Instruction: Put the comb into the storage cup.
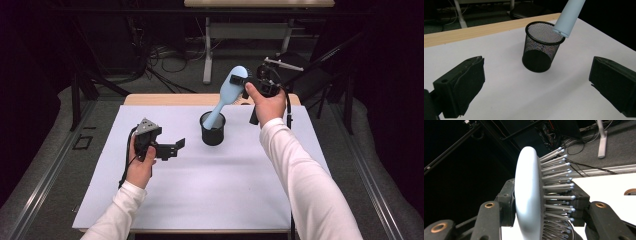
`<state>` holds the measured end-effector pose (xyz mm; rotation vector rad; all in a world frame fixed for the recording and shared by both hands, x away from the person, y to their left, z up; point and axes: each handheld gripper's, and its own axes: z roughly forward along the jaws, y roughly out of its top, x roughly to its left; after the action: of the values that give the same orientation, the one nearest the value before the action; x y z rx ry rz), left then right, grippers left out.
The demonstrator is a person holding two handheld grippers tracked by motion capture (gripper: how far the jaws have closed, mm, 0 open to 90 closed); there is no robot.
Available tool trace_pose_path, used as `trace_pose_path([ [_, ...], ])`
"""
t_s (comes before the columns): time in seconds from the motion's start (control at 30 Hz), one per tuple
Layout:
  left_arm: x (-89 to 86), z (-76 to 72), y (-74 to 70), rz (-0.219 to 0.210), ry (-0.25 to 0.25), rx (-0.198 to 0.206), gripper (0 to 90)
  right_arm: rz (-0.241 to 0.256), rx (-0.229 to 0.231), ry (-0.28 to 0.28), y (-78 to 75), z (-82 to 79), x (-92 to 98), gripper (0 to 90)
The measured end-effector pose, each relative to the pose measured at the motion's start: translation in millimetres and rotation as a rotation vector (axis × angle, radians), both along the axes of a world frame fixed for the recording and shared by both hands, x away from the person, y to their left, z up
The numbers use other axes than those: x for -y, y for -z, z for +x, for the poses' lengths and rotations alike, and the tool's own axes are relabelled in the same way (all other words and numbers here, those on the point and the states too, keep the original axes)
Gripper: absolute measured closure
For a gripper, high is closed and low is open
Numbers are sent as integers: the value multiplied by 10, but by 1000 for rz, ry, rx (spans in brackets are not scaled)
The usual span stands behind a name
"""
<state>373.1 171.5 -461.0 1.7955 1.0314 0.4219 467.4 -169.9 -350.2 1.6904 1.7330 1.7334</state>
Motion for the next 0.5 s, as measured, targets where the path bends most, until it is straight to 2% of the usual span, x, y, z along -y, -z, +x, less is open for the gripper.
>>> trace_pose_path([
  [0.2,-58,-44,21,-62,-18,-3,5,-21,16,21,11,15,-6,494],
  [0.4,-79,-48,48,-44,-21,-19,5,-42,40,41,17,16,-32,494],
  [0.5,-95,-51,50,-54,-24,-21,5,-54,47,45,21,15,-49,494],
])
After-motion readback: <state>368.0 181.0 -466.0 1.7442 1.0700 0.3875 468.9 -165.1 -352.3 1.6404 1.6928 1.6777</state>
